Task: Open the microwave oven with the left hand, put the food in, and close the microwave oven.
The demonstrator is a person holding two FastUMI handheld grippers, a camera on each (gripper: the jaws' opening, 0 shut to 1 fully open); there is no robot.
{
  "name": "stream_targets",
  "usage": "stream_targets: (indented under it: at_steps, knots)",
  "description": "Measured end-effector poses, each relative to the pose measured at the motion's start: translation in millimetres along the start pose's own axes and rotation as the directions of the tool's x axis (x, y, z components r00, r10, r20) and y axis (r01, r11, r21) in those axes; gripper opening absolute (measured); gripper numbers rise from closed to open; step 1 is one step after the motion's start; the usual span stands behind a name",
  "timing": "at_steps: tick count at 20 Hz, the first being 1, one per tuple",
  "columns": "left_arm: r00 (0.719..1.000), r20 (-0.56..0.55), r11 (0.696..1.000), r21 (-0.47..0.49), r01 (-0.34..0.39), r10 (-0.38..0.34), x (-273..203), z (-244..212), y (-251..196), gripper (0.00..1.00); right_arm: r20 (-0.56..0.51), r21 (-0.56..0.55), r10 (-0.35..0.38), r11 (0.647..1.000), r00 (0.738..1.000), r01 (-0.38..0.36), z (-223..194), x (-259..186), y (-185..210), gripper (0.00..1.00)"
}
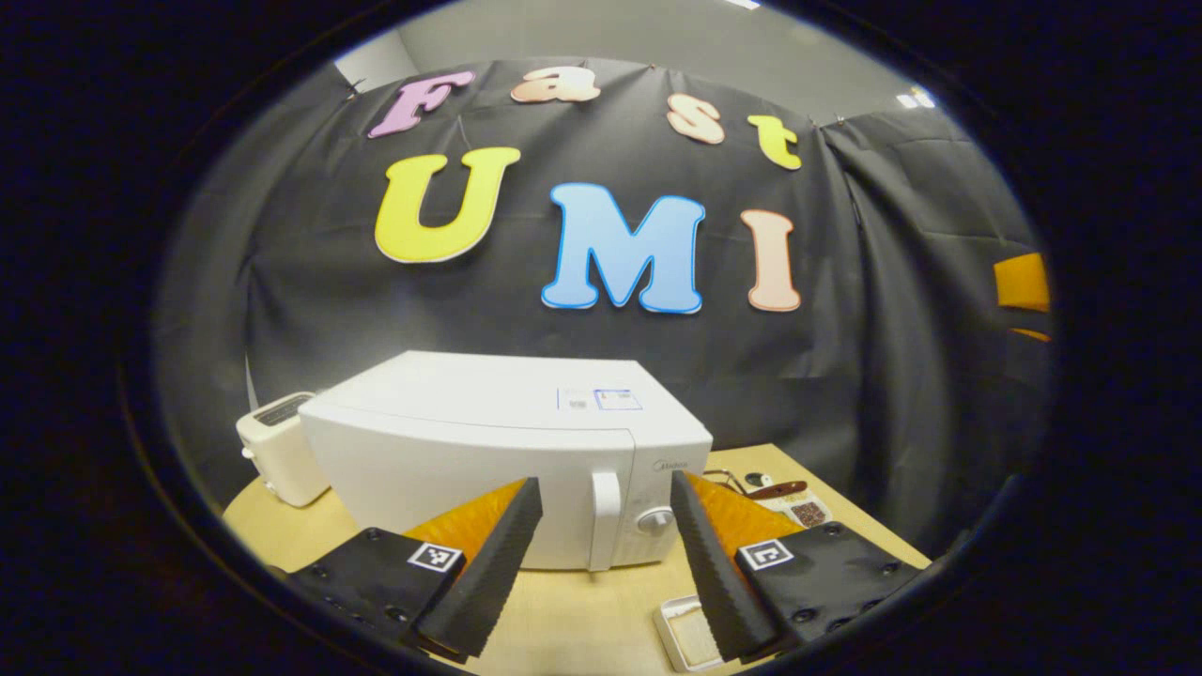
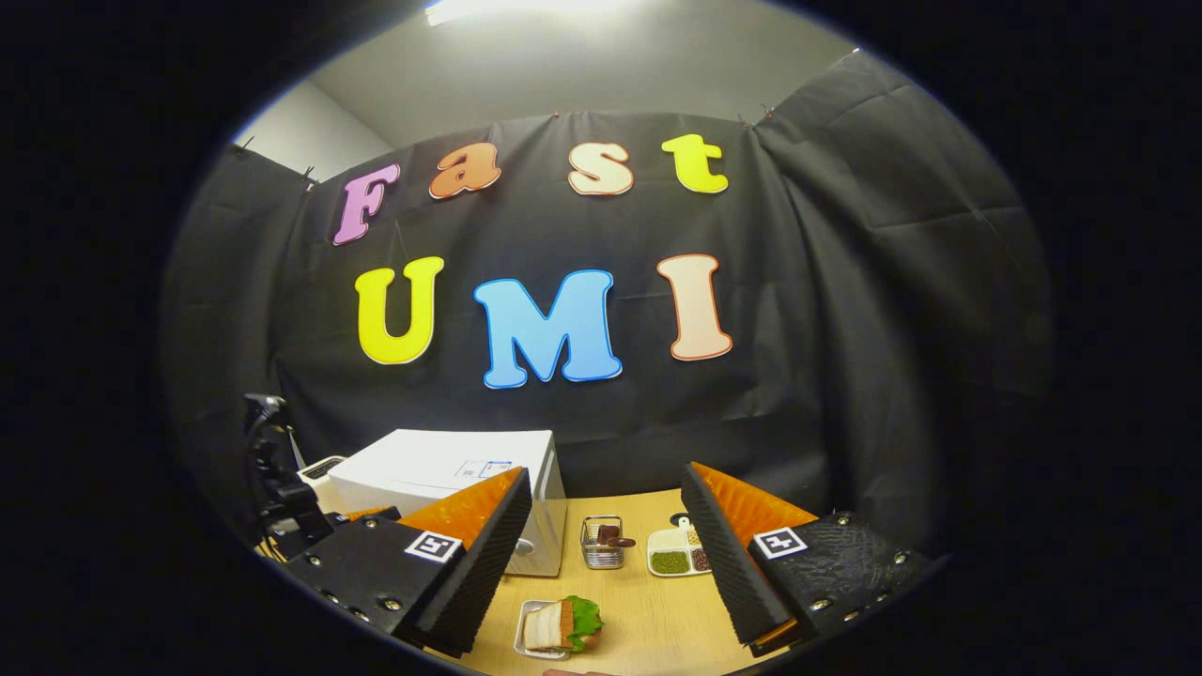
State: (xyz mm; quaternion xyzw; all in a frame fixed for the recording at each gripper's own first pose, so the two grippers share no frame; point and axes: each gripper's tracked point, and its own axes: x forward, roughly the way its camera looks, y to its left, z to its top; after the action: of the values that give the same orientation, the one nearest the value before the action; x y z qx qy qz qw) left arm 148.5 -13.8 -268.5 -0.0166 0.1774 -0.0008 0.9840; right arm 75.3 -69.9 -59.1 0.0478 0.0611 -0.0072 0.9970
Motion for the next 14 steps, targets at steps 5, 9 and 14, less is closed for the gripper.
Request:
stream_targets:
  at_steps: [5,9,14]
  knots:
    - [0.996,-0.087,0.999,0.028,-0.015,0.017,53,-40,-1,0.9,-0.024,0.02,-0.032,0.999,0.999,0.032,-8,12,-22,0.97]
    - [0.988,-0.147,0.999,0.003,-0.046,0.046,77,-68,8,0.86,-0.049,0.041,-0.056,0.997,0.997,0.058,-14,18,-38,0.97]
    - [0.985,-0.171,1.0,-0.009,-0.003,0.001,83,-73,-3,0.3,-0.071,0.072,-0.082,0.994,0.994,0.087,-18,23,-51,0.97]
